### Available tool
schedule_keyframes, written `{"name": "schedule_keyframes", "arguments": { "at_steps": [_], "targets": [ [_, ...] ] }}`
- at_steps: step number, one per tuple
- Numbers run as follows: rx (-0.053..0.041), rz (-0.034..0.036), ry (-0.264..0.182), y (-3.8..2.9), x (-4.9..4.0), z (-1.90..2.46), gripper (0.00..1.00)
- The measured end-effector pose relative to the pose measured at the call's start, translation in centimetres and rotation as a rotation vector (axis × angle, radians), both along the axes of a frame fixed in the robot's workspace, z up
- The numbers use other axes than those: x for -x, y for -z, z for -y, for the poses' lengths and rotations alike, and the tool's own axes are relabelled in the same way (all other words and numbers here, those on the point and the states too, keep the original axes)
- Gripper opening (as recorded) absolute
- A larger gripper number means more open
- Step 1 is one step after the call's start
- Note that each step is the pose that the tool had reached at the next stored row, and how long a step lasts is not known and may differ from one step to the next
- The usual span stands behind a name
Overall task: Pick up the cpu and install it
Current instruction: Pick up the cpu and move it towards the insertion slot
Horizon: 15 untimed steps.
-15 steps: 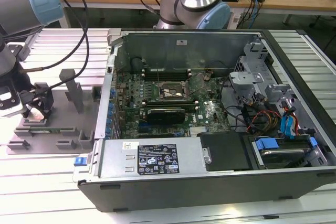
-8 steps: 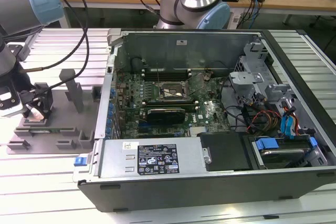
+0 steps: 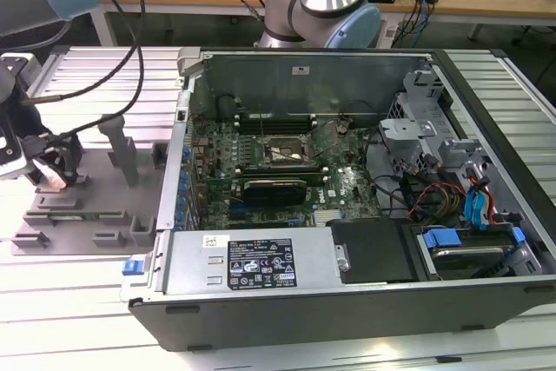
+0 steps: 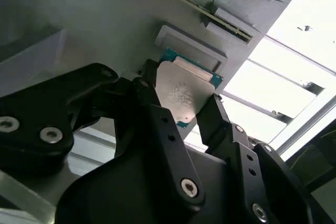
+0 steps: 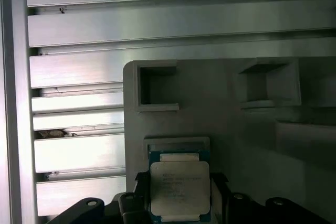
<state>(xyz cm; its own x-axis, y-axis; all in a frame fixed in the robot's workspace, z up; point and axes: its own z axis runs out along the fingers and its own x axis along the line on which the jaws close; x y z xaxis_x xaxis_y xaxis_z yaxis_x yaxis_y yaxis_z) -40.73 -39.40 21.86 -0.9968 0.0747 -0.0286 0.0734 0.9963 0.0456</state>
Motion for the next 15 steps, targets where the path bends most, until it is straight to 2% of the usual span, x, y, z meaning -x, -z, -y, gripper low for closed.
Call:
{"name": "schedule_keyframes", "arguments": {
  "at_steps": [1, 3, 6, 14, 15],
  "targets": [
    [0.0, 0.0001, 0.0, -0.33, 0.0, 0.0, 0.55],
    [0.0, 0.0, 0.0, -1.79, 0.0, 0.0, 0.55],
    [-0.0001, 0.0001, 0.0, -3.44, 0.0, 0.0, 0.55],
    [0.0, 0.0001, 0.0, -3.54, 0.0, 0.0, 0.55],
    [0.0001, -0.0003, 0.0, -3.74, 0.0, 0.0, 0.55]
  ]
}}
